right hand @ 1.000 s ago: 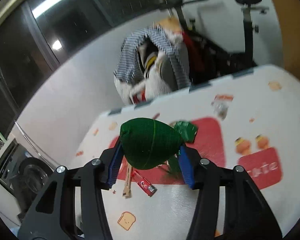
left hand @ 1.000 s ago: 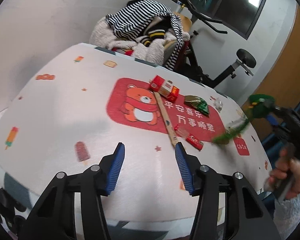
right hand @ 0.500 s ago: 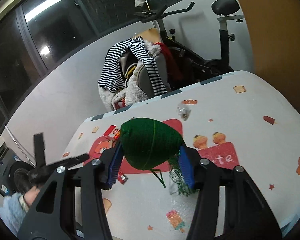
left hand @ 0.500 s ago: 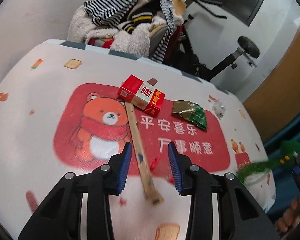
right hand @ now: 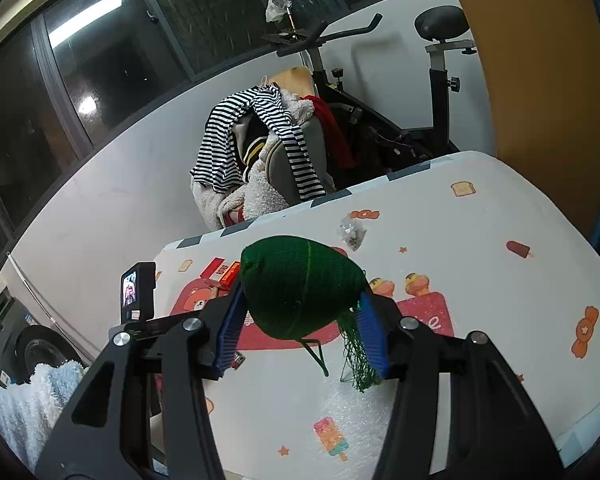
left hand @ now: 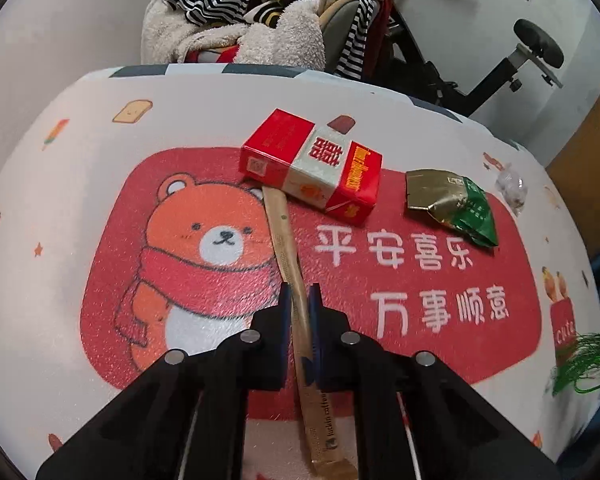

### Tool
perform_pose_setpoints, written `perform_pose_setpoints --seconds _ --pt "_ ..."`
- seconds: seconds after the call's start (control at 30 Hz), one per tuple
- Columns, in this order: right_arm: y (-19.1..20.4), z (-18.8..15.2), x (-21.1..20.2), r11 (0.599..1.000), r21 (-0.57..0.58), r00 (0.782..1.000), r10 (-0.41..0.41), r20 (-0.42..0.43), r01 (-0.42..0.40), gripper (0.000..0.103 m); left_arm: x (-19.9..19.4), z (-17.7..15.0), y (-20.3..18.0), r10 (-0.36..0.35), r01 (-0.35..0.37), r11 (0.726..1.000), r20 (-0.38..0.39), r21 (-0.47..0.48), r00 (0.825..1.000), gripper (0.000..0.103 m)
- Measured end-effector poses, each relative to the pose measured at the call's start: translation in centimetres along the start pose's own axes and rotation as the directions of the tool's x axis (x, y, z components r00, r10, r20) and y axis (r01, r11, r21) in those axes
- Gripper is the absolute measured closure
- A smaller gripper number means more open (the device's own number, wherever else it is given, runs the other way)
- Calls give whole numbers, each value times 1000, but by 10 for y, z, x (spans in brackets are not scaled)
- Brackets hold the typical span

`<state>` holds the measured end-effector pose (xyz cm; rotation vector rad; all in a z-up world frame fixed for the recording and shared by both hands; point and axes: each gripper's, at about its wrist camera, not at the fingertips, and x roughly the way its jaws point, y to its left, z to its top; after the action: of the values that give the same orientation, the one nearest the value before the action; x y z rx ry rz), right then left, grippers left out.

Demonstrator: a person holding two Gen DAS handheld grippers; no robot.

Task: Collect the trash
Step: 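Lower the yarn ball into the brown bin and open the right tool while the left tool holds the stirrer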

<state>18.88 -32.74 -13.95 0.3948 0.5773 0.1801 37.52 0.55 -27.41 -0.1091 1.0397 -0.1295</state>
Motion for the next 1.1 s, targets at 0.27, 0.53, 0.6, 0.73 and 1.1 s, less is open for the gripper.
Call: perform_pose_setpoints --seconds 0.27,0.53,0.6,0.73,1.1 --pt "14 -1 -10 999 0 999 46 9 -46 50 -52 -18 47 -16 19 997 48 -71 999 96" --pt "42 -5 -24 994 -28 995 104 6 -103 50 -140 -51 73 -74 93 990 165 -106 983 96" --pt "49 -7 -30 992 -38 993 118 4 -117 50 -163 -62 71 -104 127 987 201 -103 974 96" --pt "62 -14 -44 988 -68 991 135 -8 -136 50 -203 -88 61 -167 194 978 260 -80 951 96" --pt "84 -31 -81 978 -122 986 164 -36 -167 50 -278 -152 32 -269 299 954 362 -29 893 96"
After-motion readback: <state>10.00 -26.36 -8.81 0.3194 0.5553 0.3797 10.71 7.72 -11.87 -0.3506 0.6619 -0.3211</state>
